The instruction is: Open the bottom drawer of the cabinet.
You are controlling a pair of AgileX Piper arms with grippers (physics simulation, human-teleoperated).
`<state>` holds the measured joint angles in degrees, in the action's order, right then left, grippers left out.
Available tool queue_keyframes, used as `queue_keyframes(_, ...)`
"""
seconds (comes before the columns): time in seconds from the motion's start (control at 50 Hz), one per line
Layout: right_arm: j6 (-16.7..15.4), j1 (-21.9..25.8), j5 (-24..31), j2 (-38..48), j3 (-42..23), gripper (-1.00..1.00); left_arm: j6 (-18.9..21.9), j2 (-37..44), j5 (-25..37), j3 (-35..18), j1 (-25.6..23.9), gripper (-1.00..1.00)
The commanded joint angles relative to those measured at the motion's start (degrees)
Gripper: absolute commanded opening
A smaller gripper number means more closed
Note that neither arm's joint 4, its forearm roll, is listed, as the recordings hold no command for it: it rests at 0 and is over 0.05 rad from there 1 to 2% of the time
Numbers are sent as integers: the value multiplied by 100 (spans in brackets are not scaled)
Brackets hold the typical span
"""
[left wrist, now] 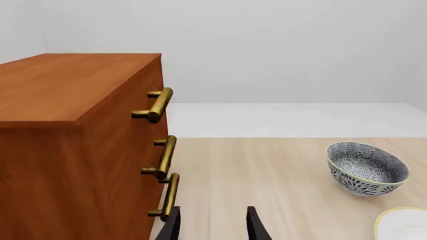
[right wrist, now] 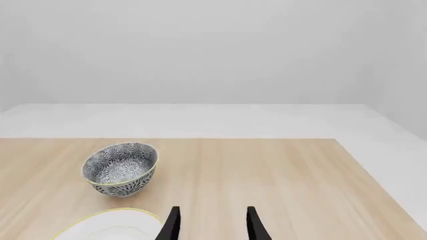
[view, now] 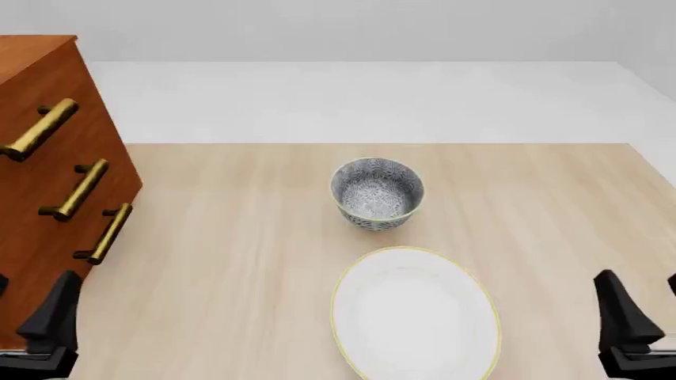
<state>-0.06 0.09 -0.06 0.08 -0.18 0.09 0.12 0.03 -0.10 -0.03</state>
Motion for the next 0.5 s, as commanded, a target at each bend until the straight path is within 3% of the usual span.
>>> queue_keyframes(0.02, -5, 1, -11, 4, -14, 100, 29, 75, -44, -24, 12, 100)
queue_keyframes(0.18, -1, 1, 5, 5, -13, 100, 135, -6, 61, -81, -92, 100)
queue_keyframes(0.3, 0, 4, 5, 6, -12, 100, 322, 720, -552, -286, -319, 100)
queue_keyframes(0.38, 0, 5, 3, 9, -11, 100, 496, 1629, -1117, -678, -615, 100)
queue_keyframes(0.5, 0, 7, -3, 14, -10, 100, 1101, 1845, -771, -1186, -864, 100)
